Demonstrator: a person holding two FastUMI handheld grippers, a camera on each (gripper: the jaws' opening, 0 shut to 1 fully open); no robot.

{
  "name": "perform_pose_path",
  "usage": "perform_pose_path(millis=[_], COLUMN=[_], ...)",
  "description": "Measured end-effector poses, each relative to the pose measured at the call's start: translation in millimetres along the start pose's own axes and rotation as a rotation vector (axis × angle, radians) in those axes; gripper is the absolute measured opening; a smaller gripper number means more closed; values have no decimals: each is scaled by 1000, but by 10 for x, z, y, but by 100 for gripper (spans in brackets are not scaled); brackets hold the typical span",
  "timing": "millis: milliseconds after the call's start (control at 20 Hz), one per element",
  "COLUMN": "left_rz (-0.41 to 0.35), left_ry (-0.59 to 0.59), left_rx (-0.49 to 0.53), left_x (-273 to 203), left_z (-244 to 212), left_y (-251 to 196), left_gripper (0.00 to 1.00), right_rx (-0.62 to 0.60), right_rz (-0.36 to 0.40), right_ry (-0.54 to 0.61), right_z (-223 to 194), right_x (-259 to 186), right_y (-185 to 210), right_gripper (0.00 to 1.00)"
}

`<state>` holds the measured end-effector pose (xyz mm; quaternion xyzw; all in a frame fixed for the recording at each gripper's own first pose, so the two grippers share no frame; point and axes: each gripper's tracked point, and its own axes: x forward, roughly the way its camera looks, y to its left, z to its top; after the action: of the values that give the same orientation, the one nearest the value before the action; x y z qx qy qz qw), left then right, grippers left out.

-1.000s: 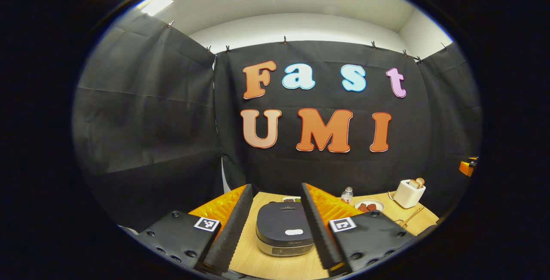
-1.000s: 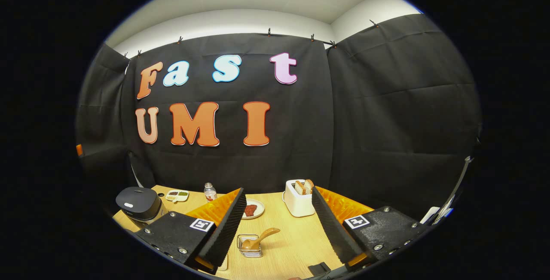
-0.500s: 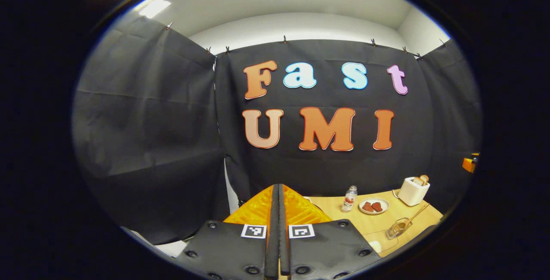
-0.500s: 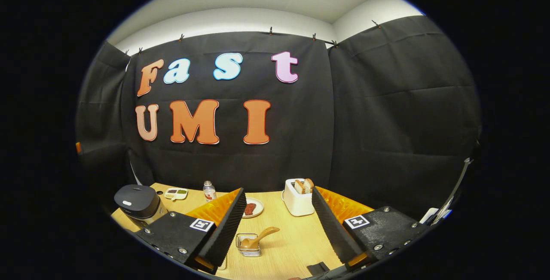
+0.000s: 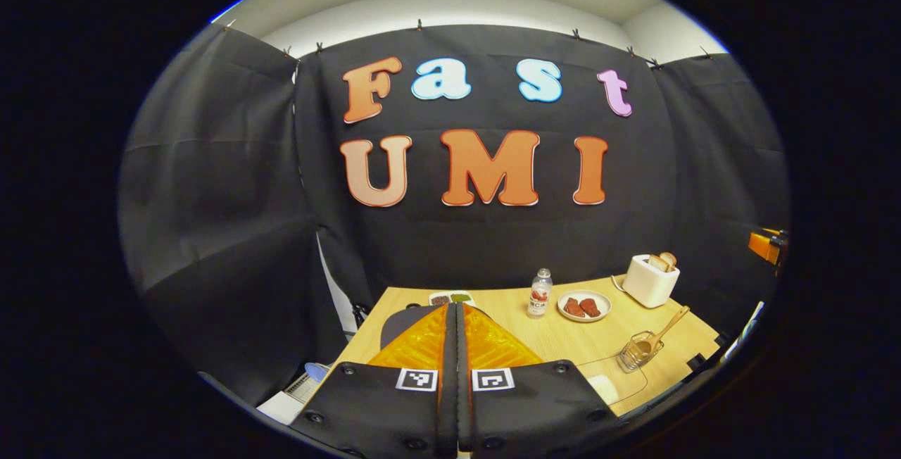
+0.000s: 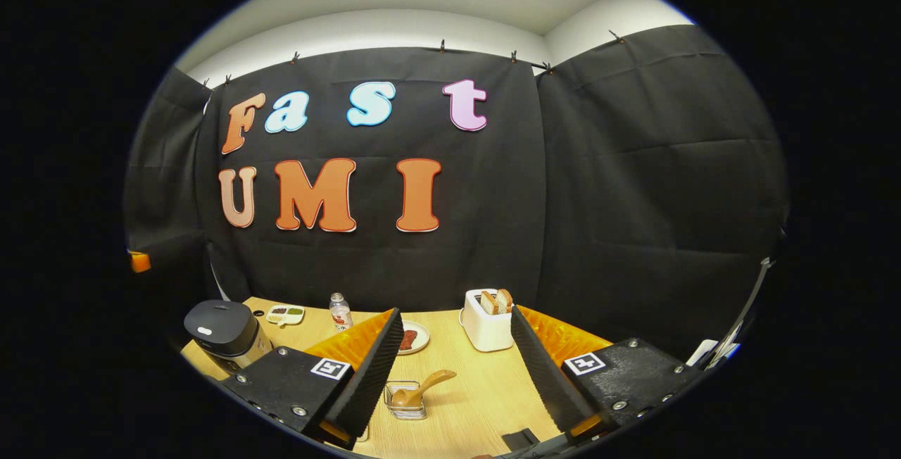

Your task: Close the left gripper, press the button to open the rice cooker; take a wooden spoon from the chopstick holder with the right hand, scoop a spoonful of rice and pour it into the rice cooker, then put the wooden spoon back into the chopstick holder.

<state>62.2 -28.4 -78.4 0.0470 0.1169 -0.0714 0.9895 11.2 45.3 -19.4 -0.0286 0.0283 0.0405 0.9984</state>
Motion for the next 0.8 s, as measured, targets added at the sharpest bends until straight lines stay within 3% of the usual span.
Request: perform_pose_path(millis=[250, 300, 350, 400, 450, 500, 550, 800], left_rz=[-27, -33, -34, -35, -37, -39, -39, -26], left_ry=[117, 146, 174, 200, 224, 253, 281, 347], left_rx=[-18, -21, -21, -17, -15, -15, -18, -56], left_x=[528, 592, 676, 751, 816, 878, 918, 1013], left_z=[-589, -718, -857, -980, -1089, -1204, -1305, -1571], left_y=[-68, -76, -72, -52, -49, -49, -27, 53], left_gripper=[4, 4, 4, 4, 4, 8, 4, 4], right_rx=[-7, -10, -12, -15, -17, -19, -22, -32], right_rz=[-28, -34, -43, -50, -55, -59, -63, -72], right_ry=[23, 27, 32, 34, 35, 38, 43, 66], right_z=[-93, -112, -122, -134, -141, -150, -166, -252], right_x=[25, 17, 9, 6, 7, 12, 15, 30], right_y=[-113, -137, -168, -189, -207, -215, -224, -251], right_gripper=[95, 100, 95, 100, 95, 95, 95, 95])
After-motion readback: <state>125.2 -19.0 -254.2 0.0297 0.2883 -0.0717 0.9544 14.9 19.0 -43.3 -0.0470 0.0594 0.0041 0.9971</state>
